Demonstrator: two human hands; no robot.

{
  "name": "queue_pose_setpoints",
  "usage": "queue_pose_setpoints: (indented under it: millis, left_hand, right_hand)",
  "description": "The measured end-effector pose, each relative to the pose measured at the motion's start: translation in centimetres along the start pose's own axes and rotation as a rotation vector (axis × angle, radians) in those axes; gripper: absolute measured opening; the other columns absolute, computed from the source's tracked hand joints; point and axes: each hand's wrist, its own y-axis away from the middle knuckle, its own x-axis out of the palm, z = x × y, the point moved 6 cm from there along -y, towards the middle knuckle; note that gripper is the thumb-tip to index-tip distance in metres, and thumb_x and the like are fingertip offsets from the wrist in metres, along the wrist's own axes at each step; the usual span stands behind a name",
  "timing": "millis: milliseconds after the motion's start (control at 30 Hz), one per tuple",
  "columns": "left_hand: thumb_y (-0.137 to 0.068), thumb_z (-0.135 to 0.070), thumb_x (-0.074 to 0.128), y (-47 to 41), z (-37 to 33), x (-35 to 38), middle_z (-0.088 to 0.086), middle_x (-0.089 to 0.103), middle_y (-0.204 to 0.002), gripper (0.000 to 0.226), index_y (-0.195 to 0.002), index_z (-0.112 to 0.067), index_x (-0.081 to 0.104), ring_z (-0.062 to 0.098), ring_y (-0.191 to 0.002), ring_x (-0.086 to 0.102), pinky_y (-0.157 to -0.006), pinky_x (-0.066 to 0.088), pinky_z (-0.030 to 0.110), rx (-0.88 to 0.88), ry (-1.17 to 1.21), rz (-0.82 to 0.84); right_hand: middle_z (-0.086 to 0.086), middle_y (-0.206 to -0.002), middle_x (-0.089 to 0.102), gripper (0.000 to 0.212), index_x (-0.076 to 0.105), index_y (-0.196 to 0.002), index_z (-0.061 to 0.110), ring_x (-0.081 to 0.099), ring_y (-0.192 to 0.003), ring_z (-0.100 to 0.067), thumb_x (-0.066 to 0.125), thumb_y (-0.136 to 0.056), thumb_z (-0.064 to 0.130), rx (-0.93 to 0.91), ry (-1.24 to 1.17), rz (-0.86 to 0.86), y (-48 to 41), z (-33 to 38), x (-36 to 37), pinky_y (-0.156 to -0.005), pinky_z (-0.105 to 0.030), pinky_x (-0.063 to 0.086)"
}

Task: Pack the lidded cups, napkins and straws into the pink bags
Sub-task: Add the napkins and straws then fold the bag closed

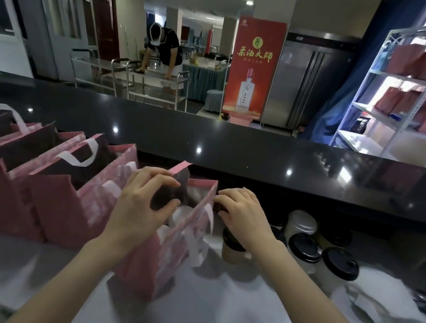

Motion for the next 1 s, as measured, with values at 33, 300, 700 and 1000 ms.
queue_pose_setpoints:
  millis: [33,300,700,1000]
  left_hand:
    - [-0.073,-0.013,0.081,-0.1,-1.7,1.1,-0.007,0.058,-0.110,0.031,-0.101,-0.018,0.067,0.014,-0.108,0.052,-0.094,0.041,0.023,0.018,0.008,-0.003]
    - [-0.077,-0.006,0.077,0.4,-16.4,17.1,-0.010,0.061,-0.097,0.027,-0.101,-0.016,0.068,0.006,-0.090,0.059,-0.081,0.047,0.019,0.104,0.220,0.201]
    - [-0.086,-0.015,0.068,7.9,-28.1,44.0,-0.005,0.059,-0.120,0.040,-0.125,-0.019,0.058,0.006,-0.108,0.055,-0.094,0.046,0.026,-0.098,0.398,0.718]
    - [-0.075,-0.019,0.076,10.1,-29.5,54.0,0.007,0.054,-0.133,0.049,-0.121,-0.007,0.064,0.026,-0.129,0.043,-0.109,0.032,0.033,-0.010,0.137,0.838]
  right_hand:
    - [-0.005,-0.108,0.069,0.025,0.072,-0.101,0.014,0.062,-0.103,-0.026,0.074,-0.077,0.010,0.001,-0.002,-0.003,1.1,-1.3,-0.8,-0.102,-0.045,0.042]
    - [-0.001,-0.105,0.068,0.017,0.072,-0.100,0.014,0.060,-0.099,-0.024,0.065,-0.086,0.022,0.159,0.029,0.098,14.6,-16.1,-7.1,-0.090,-0.037,0.045]
    - [0.007,-0.136,0.050,0.049,0.051,-0.132,0.028,0.044,-0.123,-0.017,0.065,-0.085,0.032,0.599,0.102,0.436,32.3,-36.6,-8.2,-0.103,-0.030,0.033]
    - [0.003,-0.150,0.038,0.067,0.046,-0.139,0.026,0.030,-0.137,-0.017,0.068,-0.076,0.032,0.488,0.079,0.494,35.4,-40.3,-3.4,-0.112,-0.032,0.016]
